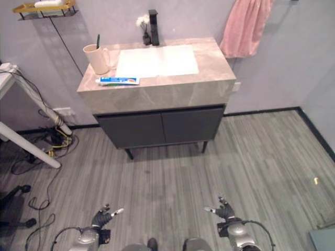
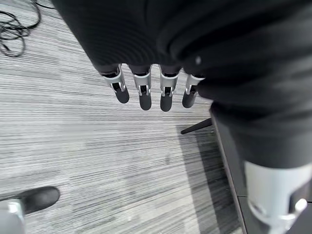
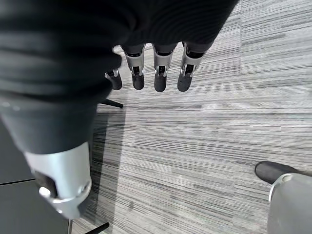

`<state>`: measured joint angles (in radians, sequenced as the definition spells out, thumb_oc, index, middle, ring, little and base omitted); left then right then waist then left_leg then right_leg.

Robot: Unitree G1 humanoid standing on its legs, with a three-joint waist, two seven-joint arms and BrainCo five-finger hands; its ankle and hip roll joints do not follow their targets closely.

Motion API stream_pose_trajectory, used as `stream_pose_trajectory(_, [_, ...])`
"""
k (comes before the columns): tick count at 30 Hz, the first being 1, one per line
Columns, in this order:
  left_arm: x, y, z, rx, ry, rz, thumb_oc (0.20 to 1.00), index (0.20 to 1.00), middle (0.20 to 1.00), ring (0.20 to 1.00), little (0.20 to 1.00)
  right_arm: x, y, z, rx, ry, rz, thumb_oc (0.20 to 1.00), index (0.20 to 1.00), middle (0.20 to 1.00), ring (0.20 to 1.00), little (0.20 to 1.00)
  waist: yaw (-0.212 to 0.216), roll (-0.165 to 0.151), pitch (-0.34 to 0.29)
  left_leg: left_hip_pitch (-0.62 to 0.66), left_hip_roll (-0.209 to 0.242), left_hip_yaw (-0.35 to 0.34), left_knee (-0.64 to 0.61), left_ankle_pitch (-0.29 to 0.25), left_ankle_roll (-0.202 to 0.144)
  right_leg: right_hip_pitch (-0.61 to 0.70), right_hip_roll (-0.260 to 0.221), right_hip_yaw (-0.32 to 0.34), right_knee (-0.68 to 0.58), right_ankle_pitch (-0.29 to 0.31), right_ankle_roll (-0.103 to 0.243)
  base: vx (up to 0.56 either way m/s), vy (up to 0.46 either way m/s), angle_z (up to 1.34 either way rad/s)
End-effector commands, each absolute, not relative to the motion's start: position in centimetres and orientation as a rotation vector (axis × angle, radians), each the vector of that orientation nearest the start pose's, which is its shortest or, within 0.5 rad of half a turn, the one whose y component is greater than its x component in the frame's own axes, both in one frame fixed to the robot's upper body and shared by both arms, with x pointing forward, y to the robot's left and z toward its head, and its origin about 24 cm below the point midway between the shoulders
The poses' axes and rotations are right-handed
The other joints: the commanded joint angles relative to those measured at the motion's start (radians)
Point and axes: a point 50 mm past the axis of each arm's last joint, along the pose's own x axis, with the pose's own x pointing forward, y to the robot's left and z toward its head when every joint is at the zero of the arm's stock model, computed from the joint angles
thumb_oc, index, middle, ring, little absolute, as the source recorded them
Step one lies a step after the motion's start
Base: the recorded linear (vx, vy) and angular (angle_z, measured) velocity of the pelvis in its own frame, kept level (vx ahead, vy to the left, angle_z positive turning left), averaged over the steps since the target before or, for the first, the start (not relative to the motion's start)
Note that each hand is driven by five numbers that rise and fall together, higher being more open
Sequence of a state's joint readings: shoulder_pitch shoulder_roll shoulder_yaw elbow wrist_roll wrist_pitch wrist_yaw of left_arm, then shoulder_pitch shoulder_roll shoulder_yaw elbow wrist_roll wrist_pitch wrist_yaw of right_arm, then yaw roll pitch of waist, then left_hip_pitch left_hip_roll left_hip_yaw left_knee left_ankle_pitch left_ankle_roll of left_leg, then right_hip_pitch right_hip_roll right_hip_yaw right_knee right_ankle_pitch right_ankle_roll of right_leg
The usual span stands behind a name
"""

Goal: Put brush and paste in cup on sink, flatten towel.

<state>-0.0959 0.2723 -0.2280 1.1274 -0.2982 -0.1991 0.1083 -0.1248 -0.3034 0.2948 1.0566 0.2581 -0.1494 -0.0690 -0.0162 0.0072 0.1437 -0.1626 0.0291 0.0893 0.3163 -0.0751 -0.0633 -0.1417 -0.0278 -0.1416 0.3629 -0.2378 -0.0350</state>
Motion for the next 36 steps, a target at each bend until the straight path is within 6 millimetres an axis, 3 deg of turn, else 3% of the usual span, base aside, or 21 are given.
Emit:
stream_pose_trajectory(1, [19.1,22.9,-11.7,0.212,0.743,0.143,1.0,1.0,1.0,1.0,1.0,20.4,-24.0,-10.3,-0.309,0.702,-0.068,1.0,1.0,1.0,1.0,1.0,-0.009,-0.024,0.045,-0.047,0.01,-0.025,0.131,0.146,-0.039,0.084,-0.032,0.0,-0.138,0.16,0.072,0.1,-0.119,0.41])
stream_pose_trajectory(2, [19.4,23.0,-11.6,0.196,0.739,0.167,1.0,1.0,1.0,1.0,1.0,20.8,-24.4,-10.0,-0.36,0.698,-0.057,1.0,1.0,1.0,1.0,1.0,-0.014,-0.022,0.058,-0.082,0.044,0.007,0.135,0.175,-0.043,0.103,-0.036,-0.016,-0.146,0.143,0.065,0.1,-0.066,0.16])
stream_pose_trajectory(5, [19.7,23.1,-11.4,0.194,0.732,0.181,1.0,1.0,1.0,1.0,1.0,21.2,-24.8,-9.5,-0.407,0.682,-0.053,1.0,1.0,1.0,1.0,1.0,-0.008,-0.022,0.064,-0.126,0.073,0.046,0.051,0.165,-0.033,0.12,-0.033,-0.017,-0.152,0.127,0.068,0.15,-0.014,0.28])
stream_pose_trajectory(7, [19.6,23.0,-11.5,0.201,0.729,0.182,1.0,1.0,1.0,1.0,1.0,21.3,-25.0,-9.5,-0.401,0.679,-0.07,1.0,1.0,1.0,1.0,1.0,0.002,-0.006,0.062,-0.129,0.076,0.035,-0.095,0.186,-0.018,0.134,-0.012,-0.006,-0.155,0.113,0.076,0.22,0.057,0.08])
stream_pose_trajectory(8, [19.6,23.0,-11.5,0.201,0.729,0.182,1.0,1.0,1.0,1.0,1.0,21.3,-25.0,-9.5,-0.401,0.679,-0.07,1.0,1.0,1.0,1.0,1.0,0.003,-0.007,0.063,-0.126,0.075,0.036,-0.098,0.188,-0.018,0.136,-0.014,-0.005,-0.155,0.113,0.076,0.28,0.092,0.0])
stream_pose_trajectory(9, [20.0,22.7,-11.1,0.207,0.701,0.169,1.0,1.0,1.0,1.0,1.0,21.4,-25.1,-9.5,-0.422,0.683,-0.083,1.0,1.0,1.0,1.0,1.0,0.009,0.008,0.06,-0.14,0.094,0.048,-0.198,0.26,-0.03,0.167,0.001,0.003,-0.173,0.092,0.084,0.3,0.106,-0.19])
stream_pose_trajectory(12, [20.7,22.3,-10.5,0.211,0.653,0.141,1.0,1.0,1.0,1.0,1.0,21.5,-24.7,-9.6,-0.406,0.687,-0.084,1.0,1.0,1.0,1.0,1.0,0.03,0.014,0.05,-0.149,0.101,0.062,-0.261,0.296,-0.03,0.222,0.0,0.031,-0.207,0.081,0.101,0.38,0.161,-0.12])
stream_pose_trajectory(14, [20.4,22.5,-10.3,0.223,0.637,0.123,1.0,1.0,1.0,1.0,1.0,21.9,-23.6,-9.6,-0.423,0.678,-0.028,1.0,1.0,1.0,1.0,1.0,0.045,0.001,0.018,-0.137,0.067,0.033,-0.243,0.259,-0.002,0.246,-0.029,0.055,-0.213,0.07,0.124,0.39,0.241,-0.47])
stream_pose_trajectory(17, [20.8,22.7,-9.7,0.258,0.601,0.097,1.0,1.0,1.0,1.0,1.0,22.1,-22.9,-9.6,-0.419,0.669,-0.001,1.0,1.0,1.0,1.0,1.0,0.059,-0.014,-0.003,-0.157,0.03,0.047,-0.191,0.224,0.024,0.251,-0.071,0.078,-0.186,0.088,0.154,0.34,0.248,-0.67])
stream_pose_trajectory(20, [21.2,23.2,-8.5,0.291,0.54,0.064,1.0,1.0,1.0,1.0,1.0,22.1,-22.5,-9.5,-0.372,0.659,-0.016,1.0,1.0,1.0,1.0,1.0,0.063,-0.031,-0.02,-0.148,-0.019,0.075,-0.136,0.155,0.067,0.226,-0.132,0.106,-0.087,0.224,0.193,0.3,0.291,-0.2])
stream_pose_trajectory(21, [21.5,23.3,-7.9,0.303,0.508,0.048,1.0,1.0,1.0,1.0,1.0,22.1,-22.5,-9.5,-0.364,0.653,-0.015,1.0,1.0,1.0,1.0,1.0,0.065,-0.028,-0.019,-0.143,-0.026,0.077,-0.13,0.142,0.078,0.204,-0.142,0.112,-0.041,0.273,0.191,0.19,0.213,0.01])
stream_pose_trajectory(22, [21.5,23.3,-7.9,0.303,0.508,0.048,1.0,1.0,1.0,1.0,1.0,22.1,-22.5,-9.5,-0.364,0.653,-0.015,1.0,1.0,1.0,1.0,1.0,0.065,-0.028,-0.019,-0.143,-0.026,0.078,-0.13,0.142,0.078,0.204,-0.142,0.113,-0.042,0.273,0.191,0.22,0.316,0.0])
stream_pose_trajectory(24, [21.8,23.8,-6.8,0.33,0.461,0.03,1.0,1.0,1.0,1.0,1.0,22.4,-22.2,-9.2,-0.362,0.639,0.005,1.0,1.0,1.0,1.0,1.0,0.063,-0.012,-0.003,-0.098,-0.062,0.088,-0.128,0.093,0.114,0.155,-0.179,0.095,0.088,0.391,0.189,0.26,0.375,-0.03])
stream_pose_trajectory(26, [21.7,24.1,-6.7,0.342,0.462,0.03,1.0,1.0,1.0,1.0,1.0,22.4,-22.1,-9.2,-0.369,0.638,0.014,1.0,1.0,1.0,1.0,1.0,0.062,0.003,0.005,-0.069,-0.068,0.097,-0.131,0.072,0.125,0.127,-0.182,0.069,0.139,0.406,0.185,0.23,0.268,0.02])
stream_pose_trajectory(27, [21.6,24.2,-6.7,0.338,0.462,0.031,1.0,1.0,1.0,1.0,1.0,22.5,-21.9,-9.1,-0.364,0.632,0.026,1.0,1.0,1.0,1.0,1.0,0.053,0.006,0.007,-0.045,-0.075,0.088,-0.146,0.068,0.127,0.106,-0.146,0.091,0.147,0.373,0.179,0.24,0.23,-0.09])
stream_pose_trajectory(28, [21.7,24.4,-6.7,0.342,0.464,0.039,1.0,1.0,1.0,1.0,1.0,22.7,-21.7,-9.0,-0.364,0.622,0.036,1.0,1.0,1.0,1.0,1.0,0.046,0.007,0.011,-0.025,-0.081,0.087,-0.158,0.058,0.129,0.065,-0.117,0.095,0.138,0.334,0.173,0.24,0.22,-0.21])
stream_pose_trajectory(30, [21.9,24.6,-6.7,0.354,0.468,0.046,1.0,1.0,1.0,1.0,1.0,23.3,-21.4,-8.5,-0.37,0.59,0.052,1.0,1.0,1.0,1.0,1.0,0.045,0.014,0.018,0.028,-0.078,0.101,-0.193,0.043,0.124,-0.003,-0.132,0.002,0.068,0.278,0.166,0.21,0.164,-0.35])
stream_pose_trajectory(32, [21.9,24.6,-6.9,0.358,0.477,0.043,1.0,1.0,1.0,1.0,1.0,23.4,-21.4,-8.3,-0.367,0.58,0.055,1.0,1.0,1.0,1.0,1.0,0.024,0.02,0.033,0.078,-0.078,0.082,-0.221,0.036,0.116,-0.052,-0.108,0.007,0.01,0.244,0.169,0.25,0.038,-0.57])
stream_pose_trajectory(34, [21.9,24.5,-7.2,0.359,0.494,0.043,1.0,1.0,1.0,1.0,1.0,23.4,-21.7,-8.2,-0.363,0.576,0.04,1.0,1.0,1.0,1.0,1.0,0.002,0.011,0.044,0.121,-0.09,0.069,-0.236,0.021,0.107,-0.091,-0.101,0.049,-0.116,0.282,0.183,0.34,-0.032,-0.12])
stream_pose_trajectory(36, [22.0,24.3,-7.3,0.357,0.499,0.046,1.0,1.0,1.0,1.0,1.0,23.5,-22.0,-7.9,-0.355,0.565,0.024,1.0,1.0,1.0,1.0,1.0,-0.021,0.003,0.054,0.162,-0.089,0.051,-0.256,0.005,0.093,-0.121,-0.128,0.088,-0.248,0.366,0.21,0.36,-0.115,0.23])
